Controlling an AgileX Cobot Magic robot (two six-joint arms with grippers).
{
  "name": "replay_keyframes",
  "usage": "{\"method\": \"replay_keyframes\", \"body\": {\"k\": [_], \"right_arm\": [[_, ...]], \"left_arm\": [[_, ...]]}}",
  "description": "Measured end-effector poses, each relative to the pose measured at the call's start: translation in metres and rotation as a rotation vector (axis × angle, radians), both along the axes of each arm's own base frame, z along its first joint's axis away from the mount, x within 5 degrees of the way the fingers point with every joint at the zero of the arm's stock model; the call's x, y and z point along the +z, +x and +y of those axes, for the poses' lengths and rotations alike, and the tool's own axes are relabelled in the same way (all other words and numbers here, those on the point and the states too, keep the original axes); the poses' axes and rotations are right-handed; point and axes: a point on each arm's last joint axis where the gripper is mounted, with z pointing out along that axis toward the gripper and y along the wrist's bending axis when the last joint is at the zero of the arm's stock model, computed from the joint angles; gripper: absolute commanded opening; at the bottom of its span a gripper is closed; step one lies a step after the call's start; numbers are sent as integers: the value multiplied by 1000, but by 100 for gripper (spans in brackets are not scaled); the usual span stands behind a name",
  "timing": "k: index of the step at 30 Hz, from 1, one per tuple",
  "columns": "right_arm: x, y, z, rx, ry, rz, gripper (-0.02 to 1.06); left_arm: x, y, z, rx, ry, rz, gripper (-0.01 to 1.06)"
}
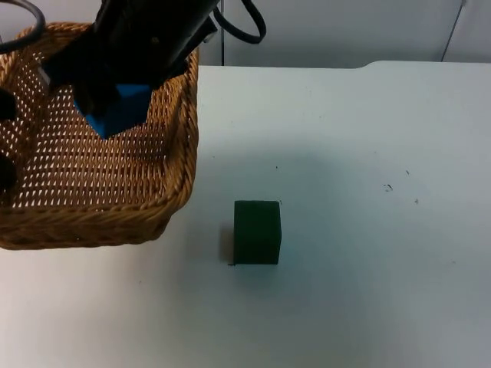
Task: Pick up the basket with the left hand and place the blue cube into the basket with the right hand.
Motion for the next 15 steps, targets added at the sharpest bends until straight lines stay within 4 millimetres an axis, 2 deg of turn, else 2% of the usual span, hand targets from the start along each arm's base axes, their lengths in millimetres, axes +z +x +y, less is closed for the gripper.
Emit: {"method": "replay_keyframes", "body": {"k": [10, 14, 15], "right_arm": [[-3, 0, 0, 39, -24, -19, 0], [-7, 1, 1, 39, -31, -12, 0], [-14, 1, 1, 39, -41, -3, 1]], "left_arm": [[0, 0, 0, 0, -2, 1, 0], [0, 0, 0, 3, -5, 1, 0], [0, 0, 0, 3, -7, -1, 0]]}}
